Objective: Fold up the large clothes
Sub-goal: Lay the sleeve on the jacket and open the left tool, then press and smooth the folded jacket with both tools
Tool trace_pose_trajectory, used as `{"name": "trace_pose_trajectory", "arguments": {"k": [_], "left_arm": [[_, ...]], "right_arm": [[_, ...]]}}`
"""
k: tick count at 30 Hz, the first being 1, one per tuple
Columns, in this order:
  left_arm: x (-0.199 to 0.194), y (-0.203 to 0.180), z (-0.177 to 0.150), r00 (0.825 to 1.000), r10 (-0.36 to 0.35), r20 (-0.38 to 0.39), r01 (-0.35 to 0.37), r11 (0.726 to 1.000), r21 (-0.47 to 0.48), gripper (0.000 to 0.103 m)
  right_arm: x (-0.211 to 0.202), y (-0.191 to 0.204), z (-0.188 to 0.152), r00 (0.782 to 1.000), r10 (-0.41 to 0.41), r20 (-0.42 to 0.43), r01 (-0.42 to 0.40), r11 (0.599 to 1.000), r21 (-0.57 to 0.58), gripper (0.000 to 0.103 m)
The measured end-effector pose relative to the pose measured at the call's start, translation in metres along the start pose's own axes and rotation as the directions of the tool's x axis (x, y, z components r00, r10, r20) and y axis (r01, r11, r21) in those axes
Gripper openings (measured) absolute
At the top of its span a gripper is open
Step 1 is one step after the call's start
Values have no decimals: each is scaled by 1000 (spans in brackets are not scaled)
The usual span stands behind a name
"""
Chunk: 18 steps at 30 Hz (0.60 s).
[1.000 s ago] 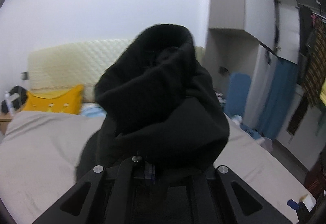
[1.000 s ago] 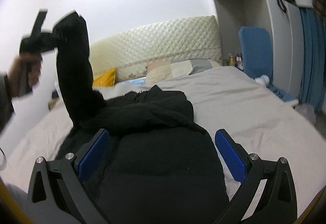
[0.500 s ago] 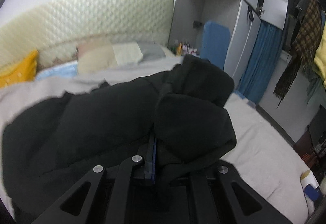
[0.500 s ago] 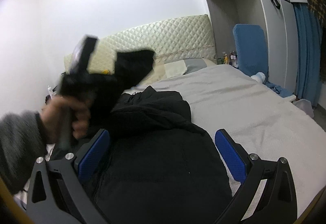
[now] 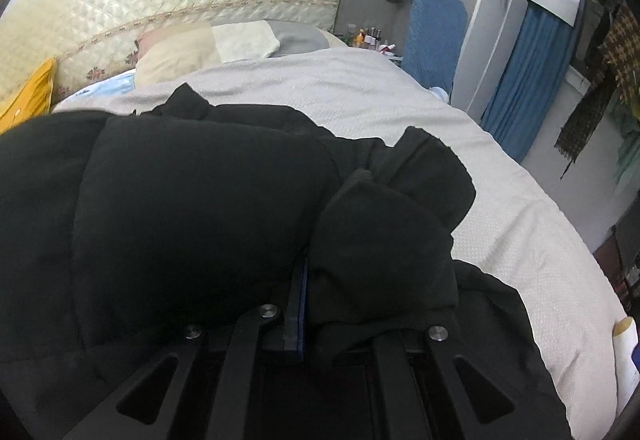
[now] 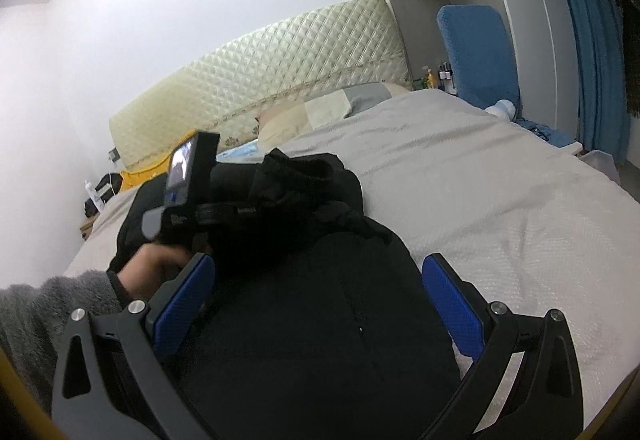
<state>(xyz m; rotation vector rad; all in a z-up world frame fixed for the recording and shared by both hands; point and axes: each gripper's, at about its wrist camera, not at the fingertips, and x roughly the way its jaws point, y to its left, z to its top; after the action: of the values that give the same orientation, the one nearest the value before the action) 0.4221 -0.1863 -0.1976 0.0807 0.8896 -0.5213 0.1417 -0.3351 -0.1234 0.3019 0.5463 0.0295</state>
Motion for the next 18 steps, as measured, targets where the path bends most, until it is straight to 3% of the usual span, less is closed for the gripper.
{"name": "trace_pose_trajectory", "arguments": {"k": [2, 7, 10, 13, 15, 18], "left_arm": [[-11, -5, -3, 999, 27, 27, -28, 999, 40, 6], [-50, -11, -6, 994, 26, 102, -29, 999, 27, 7], [-68, -19, -10, 991, 47, 126, -55, 997, 61, 14], [-82, -27, -15, 989, 92, 111, -102, 991, 86, 37], [-97, -30, -22, 985, 113, 133, -128, 986, 109, 68], [-119, -24, -29, 982, 86, 166, -102, 991, 92, 75]], "right_arm": [[2, 2, -2, 1000, -4, -7, 4, 1000, -6, 103], [-5, 3, -2, 1000, -2, 10, 2, 1000, -17, 103], [-15, 5, -1, 999, -3, 37, 4, 1000, -16, 103], [-23, 6, 1, 998, -8, 60, 10, 1000, -22, 103], [-25, 6, 3, 998, -9, 64, 10, 1000, -17, 103], [-23, 9, 2, 998, -10, 55, 11, 1000, -28, 103]]}}
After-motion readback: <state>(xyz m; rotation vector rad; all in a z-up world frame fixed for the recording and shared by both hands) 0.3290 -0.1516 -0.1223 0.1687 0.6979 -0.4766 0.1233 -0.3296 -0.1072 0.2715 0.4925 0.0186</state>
